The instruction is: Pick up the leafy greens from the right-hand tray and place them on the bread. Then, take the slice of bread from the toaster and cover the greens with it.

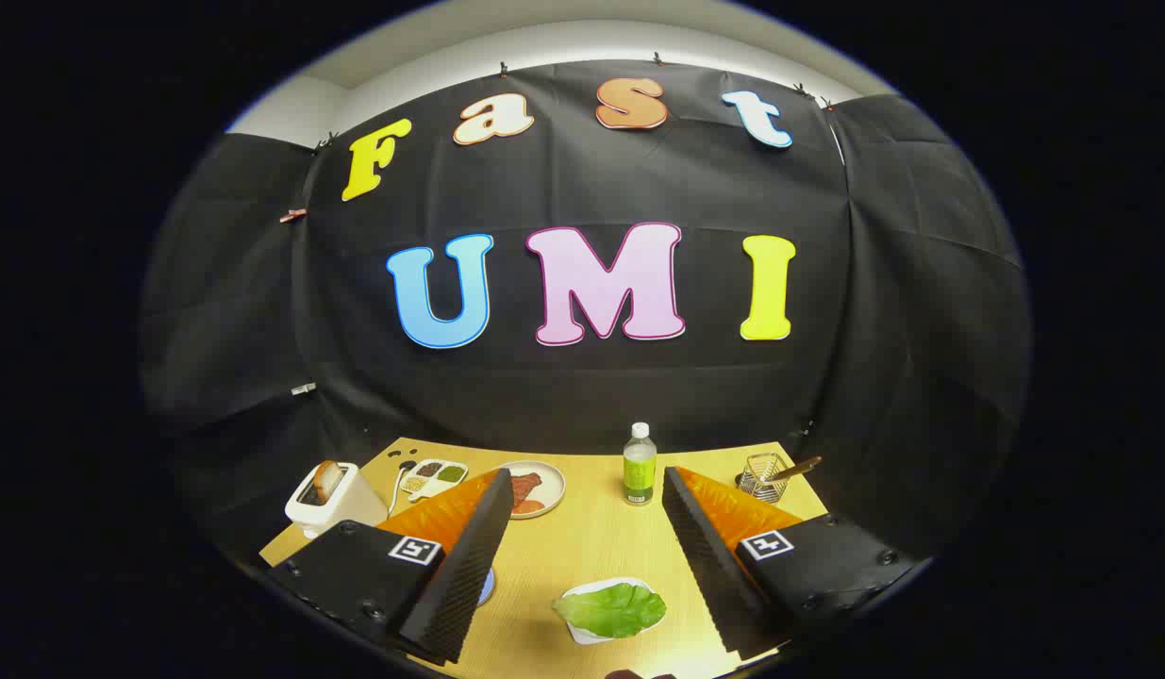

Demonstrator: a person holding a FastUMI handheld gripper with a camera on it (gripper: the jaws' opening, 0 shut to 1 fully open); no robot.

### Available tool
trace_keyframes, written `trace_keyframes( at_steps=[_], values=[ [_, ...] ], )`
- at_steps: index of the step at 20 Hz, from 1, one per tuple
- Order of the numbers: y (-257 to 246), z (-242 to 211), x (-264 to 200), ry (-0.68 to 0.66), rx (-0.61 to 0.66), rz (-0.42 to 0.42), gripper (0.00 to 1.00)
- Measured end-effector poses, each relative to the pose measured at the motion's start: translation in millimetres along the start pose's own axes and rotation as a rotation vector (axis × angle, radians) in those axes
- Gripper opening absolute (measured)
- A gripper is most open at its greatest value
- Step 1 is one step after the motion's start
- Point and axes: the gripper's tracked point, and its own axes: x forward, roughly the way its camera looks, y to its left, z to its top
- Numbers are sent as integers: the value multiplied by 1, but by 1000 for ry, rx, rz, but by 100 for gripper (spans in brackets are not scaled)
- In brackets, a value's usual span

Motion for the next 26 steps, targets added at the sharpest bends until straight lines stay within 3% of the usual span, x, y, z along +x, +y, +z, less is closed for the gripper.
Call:
trace_keyframes(
  at_steps=[15, 26],
  values=[
    [-19, -19, 6, 44, 3, -26, 99],
    [-27, -111, 34, 243, -105, 77, 99]
  ],
)
